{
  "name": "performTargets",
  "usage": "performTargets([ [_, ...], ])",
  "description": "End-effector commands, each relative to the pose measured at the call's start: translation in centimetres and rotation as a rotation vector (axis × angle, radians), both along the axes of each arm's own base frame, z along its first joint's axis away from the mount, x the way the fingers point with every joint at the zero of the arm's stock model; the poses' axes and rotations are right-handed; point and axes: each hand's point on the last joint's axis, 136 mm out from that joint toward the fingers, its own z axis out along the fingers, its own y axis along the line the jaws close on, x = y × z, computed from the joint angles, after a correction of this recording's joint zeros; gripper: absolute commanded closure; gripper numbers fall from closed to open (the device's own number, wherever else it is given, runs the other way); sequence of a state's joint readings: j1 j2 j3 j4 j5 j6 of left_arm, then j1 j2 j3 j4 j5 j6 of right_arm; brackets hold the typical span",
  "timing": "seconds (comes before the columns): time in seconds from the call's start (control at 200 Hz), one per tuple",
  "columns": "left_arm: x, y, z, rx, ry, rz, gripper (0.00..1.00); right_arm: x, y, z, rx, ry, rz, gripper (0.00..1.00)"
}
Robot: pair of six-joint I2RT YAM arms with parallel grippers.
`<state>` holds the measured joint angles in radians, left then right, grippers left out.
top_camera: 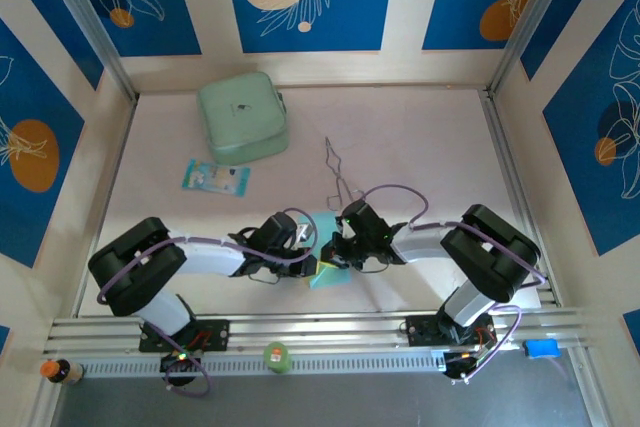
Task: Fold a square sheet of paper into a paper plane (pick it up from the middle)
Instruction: Fold the triangle at the bottom-center of the table.
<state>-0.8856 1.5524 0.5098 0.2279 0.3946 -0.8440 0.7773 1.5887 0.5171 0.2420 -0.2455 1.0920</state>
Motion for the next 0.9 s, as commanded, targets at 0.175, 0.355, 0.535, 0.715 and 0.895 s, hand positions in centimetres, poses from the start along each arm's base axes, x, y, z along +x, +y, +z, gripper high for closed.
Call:
performTargets([
  [0.175, -2.3, 4.8, -4.5, 0.236, 0.091, 0.002, 1.0, 1.9, -2.8, -1.4, -0.049, 0.017, -0.089, 0.98],
  [0.355, -2.4, 4.9, -4.7, 0.246, 0.091, -0.002, 1.0, 4.1, -4.4, -1.3, -0.025, -0.007, -0.161, 0.98],
  [0.535, -2.4, 5.1, -4.7, 0.256, 0.081, -0.009, 1.0, 5.6, -6.5, -1.0, 0.012, -0.033, -0.244, 0.98],
  [0.715, -2.2, 5.7, -4.5, 0.281, 0.059, -0.014, 1.0, 6.0, -5.9, 2.5, 0.067, -0.134, -0.202, 0.97],
  [0.895, -1.8, 7.0, -4.6, 0.321, 0.042, 0.031, 1.0, 4.5, -3.0, 4.3, 0.115, -0.154, -0.089, 0.96],
])
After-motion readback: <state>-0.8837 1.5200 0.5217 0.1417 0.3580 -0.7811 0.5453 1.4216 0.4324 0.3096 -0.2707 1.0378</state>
